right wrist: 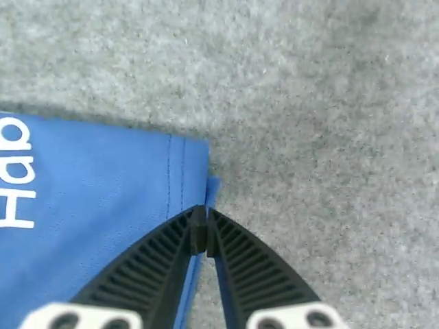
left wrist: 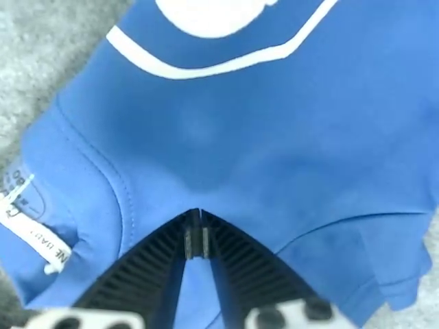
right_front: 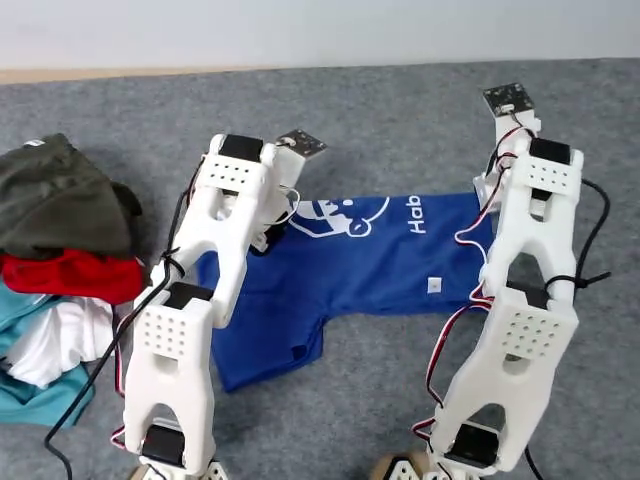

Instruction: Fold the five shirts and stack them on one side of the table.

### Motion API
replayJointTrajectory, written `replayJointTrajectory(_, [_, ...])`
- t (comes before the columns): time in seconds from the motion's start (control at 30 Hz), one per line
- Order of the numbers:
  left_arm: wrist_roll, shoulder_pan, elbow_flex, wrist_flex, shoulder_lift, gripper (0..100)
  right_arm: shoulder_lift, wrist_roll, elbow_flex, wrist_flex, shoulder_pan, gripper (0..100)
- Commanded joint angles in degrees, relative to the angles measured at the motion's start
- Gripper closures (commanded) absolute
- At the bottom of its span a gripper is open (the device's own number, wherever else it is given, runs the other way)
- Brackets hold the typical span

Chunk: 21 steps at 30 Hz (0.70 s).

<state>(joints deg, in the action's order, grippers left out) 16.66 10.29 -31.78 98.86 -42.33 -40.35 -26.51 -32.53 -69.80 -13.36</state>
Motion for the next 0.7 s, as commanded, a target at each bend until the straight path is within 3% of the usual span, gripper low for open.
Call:
replayJointTrajectory(0.0, [0.0, 0.5, -0.1, 1.7, 3.7, 99, 4.4, 0.7, -2.7, -2.2, -0.7, 89.0])
replayJointTrajectory(0.13, [0.0, 0.5, -0.1, 1.7, 3.6, 99, 4.4, 6.3, -2.7, -3.6, 0.1, 83.2])
replayJointTrajectory(0.67, [0.0, 0.5, -0.1, 1.7, 3.6, 99, -2.8, 6.7, -3.0, -1.1, 5.8, 83.3])
